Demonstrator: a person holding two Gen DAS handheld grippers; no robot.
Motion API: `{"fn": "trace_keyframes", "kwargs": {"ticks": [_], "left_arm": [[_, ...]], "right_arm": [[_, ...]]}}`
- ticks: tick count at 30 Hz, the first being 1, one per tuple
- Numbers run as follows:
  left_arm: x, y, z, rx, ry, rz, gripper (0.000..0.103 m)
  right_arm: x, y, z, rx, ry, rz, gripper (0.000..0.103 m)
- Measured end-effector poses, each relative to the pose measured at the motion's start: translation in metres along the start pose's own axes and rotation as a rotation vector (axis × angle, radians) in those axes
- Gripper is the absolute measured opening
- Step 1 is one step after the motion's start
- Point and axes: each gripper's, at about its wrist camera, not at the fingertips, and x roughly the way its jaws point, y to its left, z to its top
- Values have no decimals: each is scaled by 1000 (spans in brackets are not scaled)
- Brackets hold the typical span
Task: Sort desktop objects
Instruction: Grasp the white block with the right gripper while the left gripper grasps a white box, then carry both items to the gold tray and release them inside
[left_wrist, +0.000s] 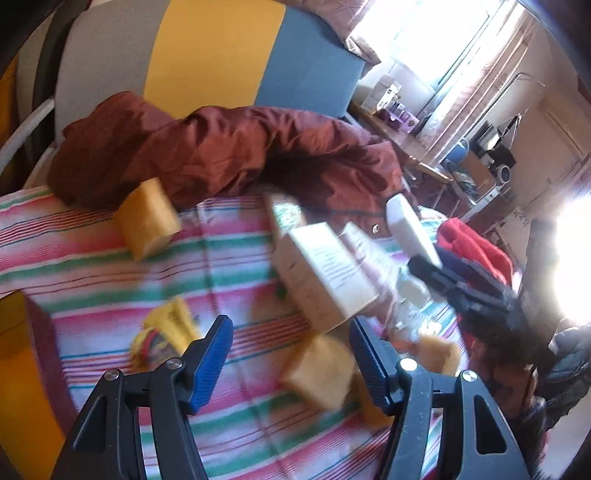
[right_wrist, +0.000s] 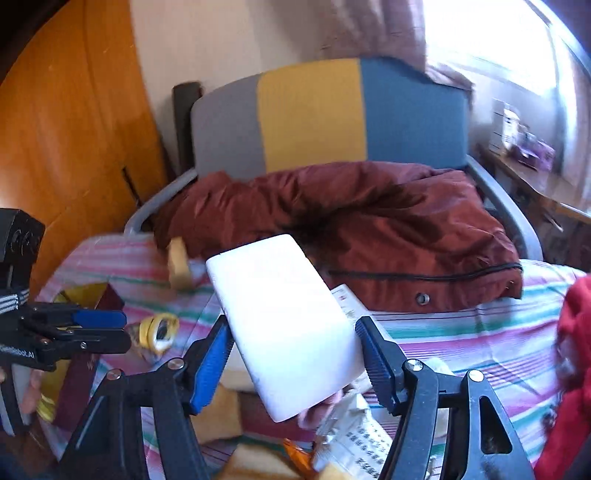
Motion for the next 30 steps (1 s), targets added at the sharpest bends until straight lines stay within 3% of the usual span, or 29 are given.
{"fn": "trace_keyframes", "kwargs": {"ticks": [7,14,19,26,30], "left_arm": [[48,-27,25,-23,33,38,67],[91,-31,47,-115,89,89,70],[111,-32,55,-118,124,133,68],[93,-17,41,-118,69,110,61],[72,-28,37,-48,9,109,56]], "right_arm": [[-4,-21,2,90,-19,-92,68],[-9,-38,2,152,-34,-104,69],[-9,-41,1,160,-30,-101,69],[-4,-38,-1,138,-16,-102,70],[-1,-30,-3,104,-10,-107,70]]}}
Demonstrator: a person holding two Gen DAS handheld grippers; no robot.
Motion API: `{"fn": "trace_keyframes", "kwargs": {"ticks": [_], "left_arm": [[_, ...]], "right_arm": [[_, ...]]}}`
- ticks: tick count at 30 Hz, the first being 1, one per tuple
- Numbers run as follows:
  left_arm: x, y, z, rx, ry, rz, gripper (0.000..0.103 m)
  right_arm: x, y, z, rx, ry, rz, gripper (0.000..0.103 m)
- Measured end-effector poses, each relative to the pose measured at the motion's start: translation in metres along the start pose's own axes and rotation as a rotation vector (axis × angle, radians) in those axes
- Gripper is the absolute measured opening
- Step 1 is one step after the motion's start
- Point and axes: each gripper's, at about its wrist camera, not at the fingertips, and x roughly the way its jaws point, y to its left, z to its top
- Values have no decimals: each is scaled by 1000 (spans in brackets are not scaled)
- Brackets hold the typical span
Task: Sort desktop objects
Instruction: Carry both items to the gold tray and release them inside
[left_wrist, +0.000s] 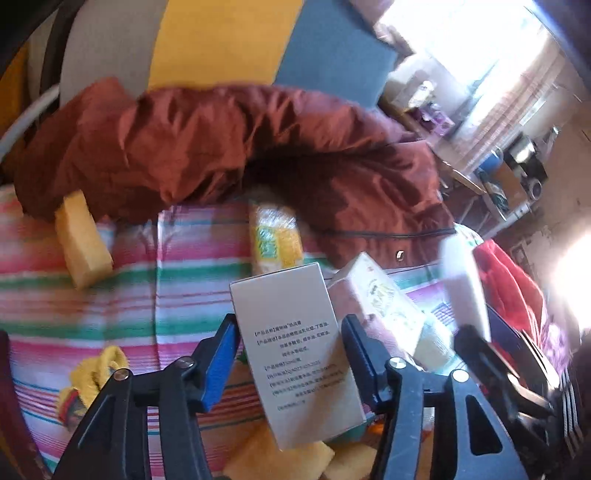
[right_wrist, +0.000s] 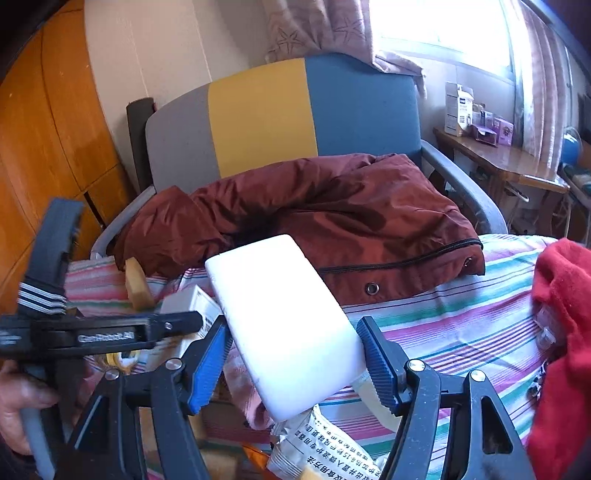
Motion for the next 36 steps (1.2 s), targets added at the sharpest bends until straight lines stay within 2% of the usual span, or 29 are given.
{"fn": "trace_keyframes", "kwargs": {"ticks": [3,8,13,17,22,27,32,36], "left_arm": [[-13,-7,-2,61,-41,11,54],[-47,5,-10,43,-104,-15,54],[-83,18,-27,37,-157,11,54],[-123,32,-49,67,-208,51,54],[-162,73,-78,26,-207,96,54],[-198,130,-109,-33,-202,195,54],[-220,192,-135,-77,-171,324,54],[-229,248,-146,-129,-147,401,54]], "right_arm": [[-1,4,-1,-9,-11,7,69],[-2,9,-3,-26,-23,17,69],[-7,21,-4,-59,-39,58,69],[-12,33,-4,-66,-36,134,70],[-18,58,-2,-62,1,227,69],[-20,118,-6,-120,84,306,70],[-17,202,-18,-158,189,433,70],[-10,270,-36,-195,259,489,70]]}}
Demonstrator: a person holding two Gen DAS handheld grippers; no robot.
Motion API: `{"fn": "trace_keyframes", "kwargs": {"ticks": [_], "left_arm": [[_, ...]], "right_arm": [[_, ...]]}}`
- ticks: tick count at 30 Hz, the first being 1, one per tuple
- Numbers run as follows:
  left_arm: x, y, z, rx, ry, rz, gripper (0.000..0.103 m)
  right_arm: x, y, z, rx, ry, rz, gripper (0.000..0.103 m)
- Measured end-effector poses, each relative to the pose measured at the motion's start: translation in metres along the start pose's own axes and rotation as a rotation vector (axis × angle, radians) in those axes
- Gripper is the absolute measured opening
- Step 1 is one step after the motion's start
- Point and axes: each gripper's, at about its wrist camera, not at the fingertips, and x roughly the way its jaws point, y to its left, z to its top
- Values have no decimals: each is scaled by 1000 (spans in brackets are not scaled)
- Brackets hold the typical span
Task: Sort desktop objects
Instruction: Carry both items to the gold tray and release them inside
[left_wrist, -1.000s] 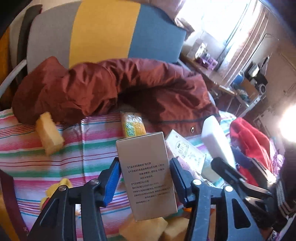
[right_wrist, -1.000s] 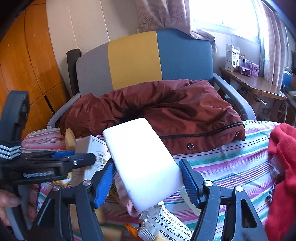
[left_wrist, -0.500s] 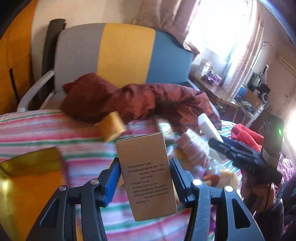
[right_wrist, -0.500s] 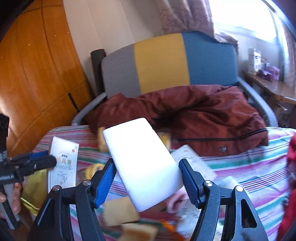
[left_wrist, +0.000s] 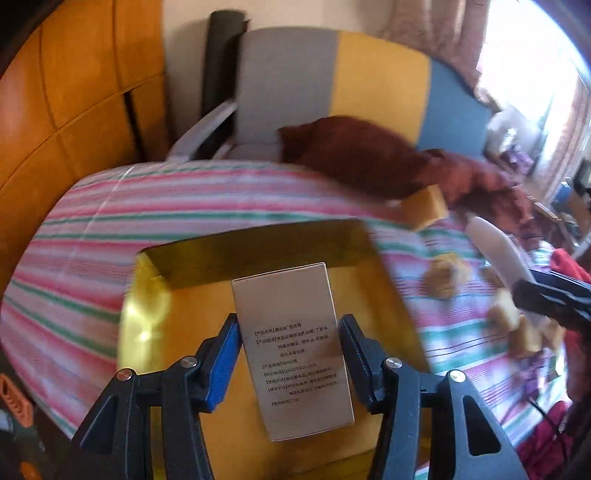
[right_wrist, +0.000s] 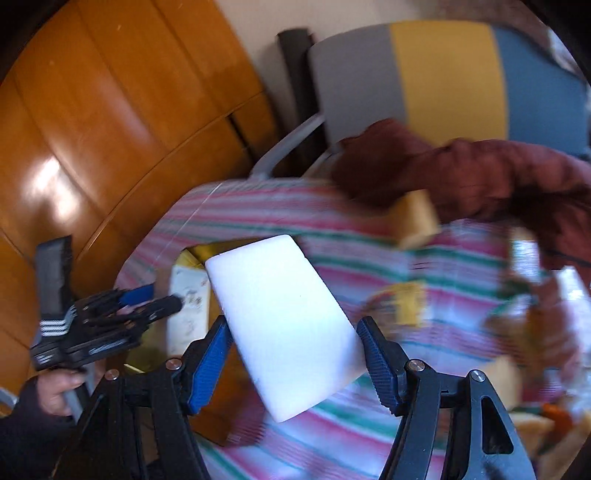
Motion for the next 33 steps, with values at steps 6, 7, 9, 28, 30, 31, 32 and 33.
{"fn": "trace_keyframes", "kwargs": {"ticks": [6,7,9,28,30,31,32,33], "left_arm": [[26,54,14,-13,-6,84,58],[30,62,16,-31,-3,110,60],[30,75,18,-75,-18,111,63],[-26,86,-60,-283,-148,-16,69],[-28,81,-65,-294,-142,-29,69],[-29,78,-67,-295,-133,-33,69],[-29,76,-70,-296,-130,-36,69],[-30,74,-72,-299,-125,-42,69]], "right_arm": [[61,58,12,53,75,7,72],[74,61,17,95,79,-1,75],[94,62,21,177,75,65,87],[138,118,-78,-36,291,192,95],[135,117,-85,-36,298,200,95],[132,117,-88,-45,302,182,95],[133,119,-87,-56,309,155,95],[134,120,-89,-68,321,121,95]]}}
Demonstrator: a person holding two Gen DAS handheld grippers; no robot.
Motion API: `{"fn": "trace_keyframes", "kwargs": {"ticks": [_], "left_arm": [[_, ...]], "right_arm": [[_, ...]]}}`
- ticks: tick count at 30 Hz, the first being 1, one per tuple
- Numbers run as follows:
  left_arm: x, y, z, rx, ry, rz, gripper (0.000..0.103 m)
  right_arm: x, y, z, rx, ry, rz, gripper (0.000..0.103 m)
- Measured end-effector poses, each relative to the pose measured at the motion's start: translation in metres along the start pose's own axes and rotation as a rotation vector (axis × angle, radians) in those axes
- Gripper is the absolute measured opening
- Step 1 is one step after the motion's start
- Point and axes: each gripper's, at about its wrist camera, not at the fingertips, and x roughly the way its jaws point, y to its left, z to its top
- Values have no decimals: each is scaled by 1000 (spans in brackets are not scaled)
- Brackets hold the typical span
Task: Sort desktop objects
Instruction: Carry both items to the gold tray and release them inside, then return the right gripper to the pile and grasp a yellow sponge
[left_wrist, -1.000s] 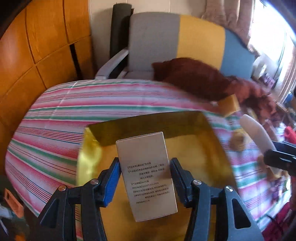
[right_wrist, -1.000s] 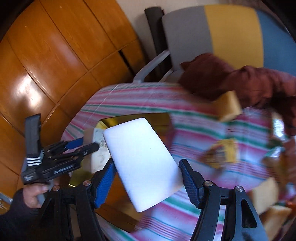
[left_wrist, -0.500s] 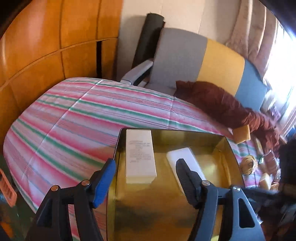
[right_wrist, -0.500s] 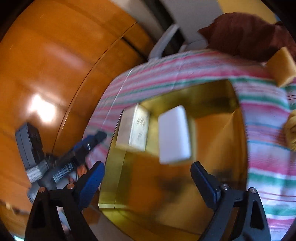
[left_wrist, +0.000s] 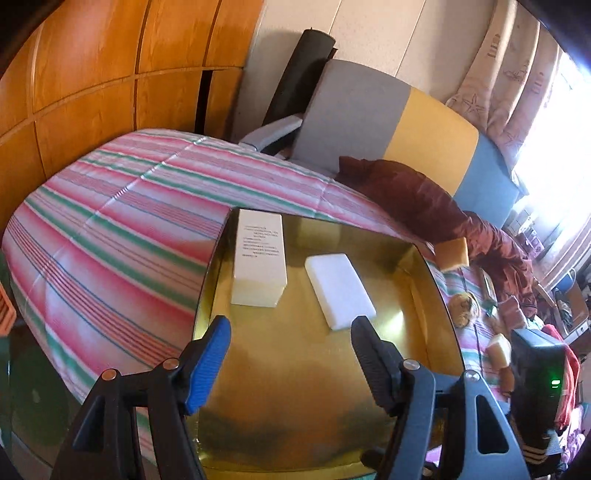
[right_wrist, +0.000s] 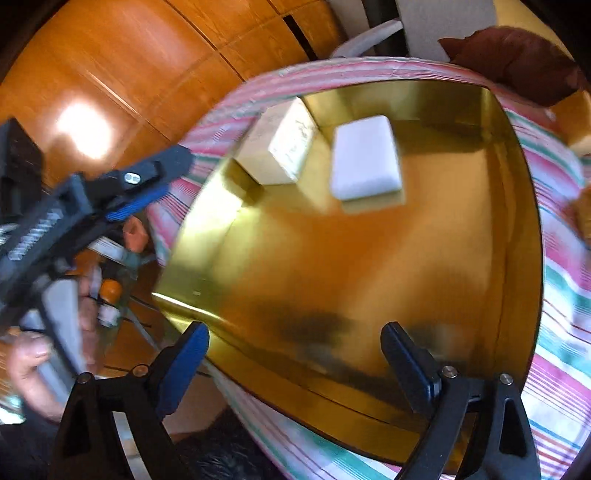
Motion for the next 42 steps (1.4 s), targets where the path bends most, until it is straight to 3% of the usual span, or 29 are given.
{"fn": "trace_keyframes", "kwargs": {"ticks": [2,10,14,16,23,30,36,42], "left_arm": [[-1,-3,-5,-9,14,-10,69],[-4,-29,-14,22,30,-54,69],[-13,-43,-10,41,4,-97,69],[-18,-51,-6,51,-8,-116,69],[-24,-94,-3,156,-19,-164,69],[-15,-153,-18,285,50,-264,69],[-14,-203,-37,414,84,-327,69],[-7,-234,-54,497,138,-365,69]], "right_arm": [[1,-3,-1,8,15,-77,95],[-24,-30,-14,73,-25,-112,95],[-49,-32,-16,82,-148,-23,95],[-70,-31,-15,73,-240,-18,95],[-135,-38,-28,38,-433,-217,99],[-192,-80,-64,58,-463,-382,100],[-232,-131,-106,176,-467,-466,100],[-282,-195,-163,400,-486,-525,97]]}}
